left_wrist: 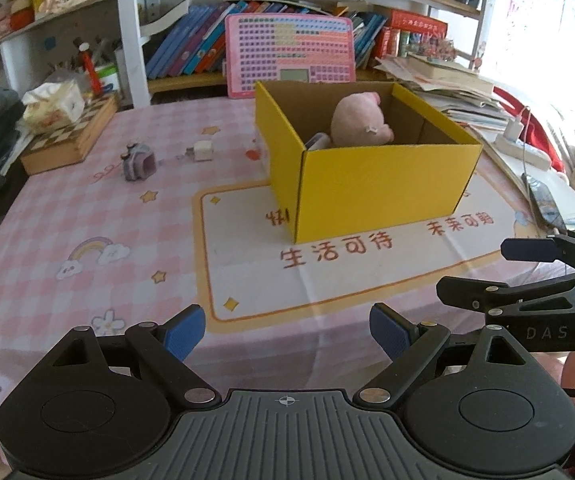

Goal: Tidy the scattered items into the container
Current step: 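Withdraw both tools from the yellow box toward the toy car and white plug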

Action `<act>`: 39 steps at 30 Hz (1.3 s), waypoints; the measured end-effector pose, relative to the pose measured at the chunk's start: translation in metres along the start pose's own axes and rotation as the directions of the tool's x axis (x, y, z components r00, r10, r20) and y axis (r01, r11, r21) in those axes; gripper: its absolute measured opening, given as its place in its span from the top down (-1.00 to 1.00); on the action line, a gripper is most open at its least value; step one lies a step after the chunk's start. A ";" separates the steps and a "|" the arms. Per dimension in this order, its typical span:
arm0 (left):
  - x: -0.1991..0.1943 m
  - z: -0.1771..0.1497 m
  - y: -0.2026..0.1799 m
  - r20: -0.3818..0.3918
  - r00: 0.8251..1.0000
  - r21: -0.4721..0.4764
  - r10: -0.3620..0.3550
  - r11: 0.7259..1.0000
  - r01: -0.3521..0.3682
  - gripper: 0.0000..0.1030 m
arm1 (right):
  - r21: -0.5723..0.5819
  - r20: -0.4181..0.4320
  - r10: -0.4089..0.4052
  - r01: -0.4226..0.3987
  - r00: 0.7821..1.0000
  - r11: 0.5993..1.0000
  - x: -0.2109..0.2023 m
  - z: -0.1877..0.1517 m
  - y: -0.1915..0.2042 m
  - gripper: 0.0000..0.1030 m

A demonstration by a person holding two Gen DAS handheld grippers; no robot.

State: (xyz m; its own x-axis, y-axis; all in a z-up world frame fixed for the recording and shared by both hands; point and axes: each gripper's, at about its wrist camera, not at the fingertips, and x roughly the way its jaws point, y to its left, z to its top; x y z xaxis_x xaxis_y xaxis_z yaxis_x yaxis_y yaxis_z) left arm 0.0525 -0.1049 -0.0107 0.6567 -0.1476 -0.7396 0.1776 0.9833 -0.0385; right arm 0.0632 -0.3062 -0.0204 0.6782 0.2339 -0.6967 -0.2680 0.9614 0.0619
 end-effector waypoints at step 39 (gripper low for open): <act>0.035 0.028 0.105 -0.076 0.995 0.078 -0.069 0.994 0.075 -0.78 | 0.019 -0.042 -0.039 0.040 0.998 0.999 0.057 0.042 0.090 -0.57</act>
State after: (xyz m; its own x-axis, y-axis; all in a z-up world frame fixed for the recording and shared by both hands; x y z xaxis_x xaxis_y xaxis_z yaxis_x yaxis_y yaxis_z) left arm 0.1148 -0.0098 -0.0223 0.5854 -0.2065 -0.7840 0.2831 0.9582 -0.0411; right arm 0.1065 -0.2006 -0.0249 0.6585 0.1898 -0.7283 -0.2275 0.9726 0.0478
